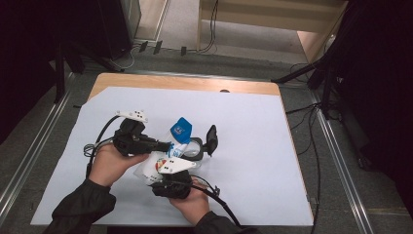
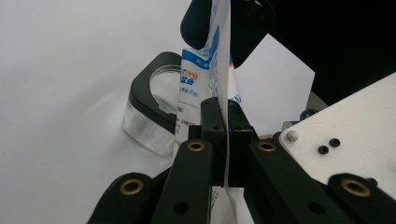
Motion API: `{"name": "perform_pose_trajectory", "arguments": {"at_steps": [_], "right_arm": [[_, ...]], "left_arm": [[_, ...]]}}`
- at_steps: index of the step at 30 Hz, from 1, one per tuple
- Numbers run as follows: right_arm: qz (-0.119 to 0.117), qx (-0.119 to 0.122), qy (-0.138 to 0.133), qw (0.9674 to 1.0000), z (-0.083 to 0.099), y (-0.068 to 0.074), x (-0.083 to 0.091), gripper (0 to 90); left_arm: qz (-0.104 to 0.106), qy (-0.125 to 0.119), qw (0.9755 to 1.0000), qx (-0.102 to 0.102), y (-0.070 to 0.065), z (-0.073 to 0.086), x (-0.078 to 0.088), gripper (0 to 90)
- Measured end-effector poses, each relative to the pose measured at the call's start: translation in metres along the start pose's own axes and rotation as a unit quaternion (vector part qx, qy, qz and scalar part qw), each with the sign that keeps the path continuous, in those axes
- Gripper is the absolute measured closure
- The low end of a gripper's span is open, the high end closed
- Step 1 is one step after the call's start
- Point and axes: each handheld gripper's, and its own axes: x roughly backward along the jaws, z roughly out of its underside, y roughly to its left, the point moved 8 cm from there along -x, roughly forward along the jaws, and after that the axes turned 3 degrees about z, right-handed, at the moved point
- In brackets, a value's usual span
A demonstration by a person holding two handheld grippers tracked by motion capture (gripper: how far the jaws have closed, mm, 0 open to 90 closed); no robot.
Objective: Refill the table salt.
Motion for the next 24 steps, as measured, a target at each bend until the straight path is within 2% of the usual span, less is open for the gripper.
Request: {"name": "perform_pose_trajectory", "arguments": {"at_steps": [4,11,17,24], "right_arm": [[-0.009,-0.017,0.002,0.9998,0.002,0.000,0.000,54.1],[-0.008,-0.021,0.008,0.9997,0.003,-0.002,-0.001,52.5],[-0.021,-0.046,0.005,0.9987,0.006,-0.003,0.000,54.8],[-0.029,-0.072,0.001,0.9970,0.007,-0.006,0.001,55.9]], "left_arm": [[0.004,0.002,1.0000,0.007,0.002,-0.001,-0.004,90.0],[0.003,0.006,0.9999,0.012,0.004,-0.002,-0.010,90.0],[0.009,0.013,0.9997,0.016,0.006,-0.001,-0.016,90.0],[0.028,0.020,0.9990,0.029,0.008,0.002,-0.018,84.0]]}}
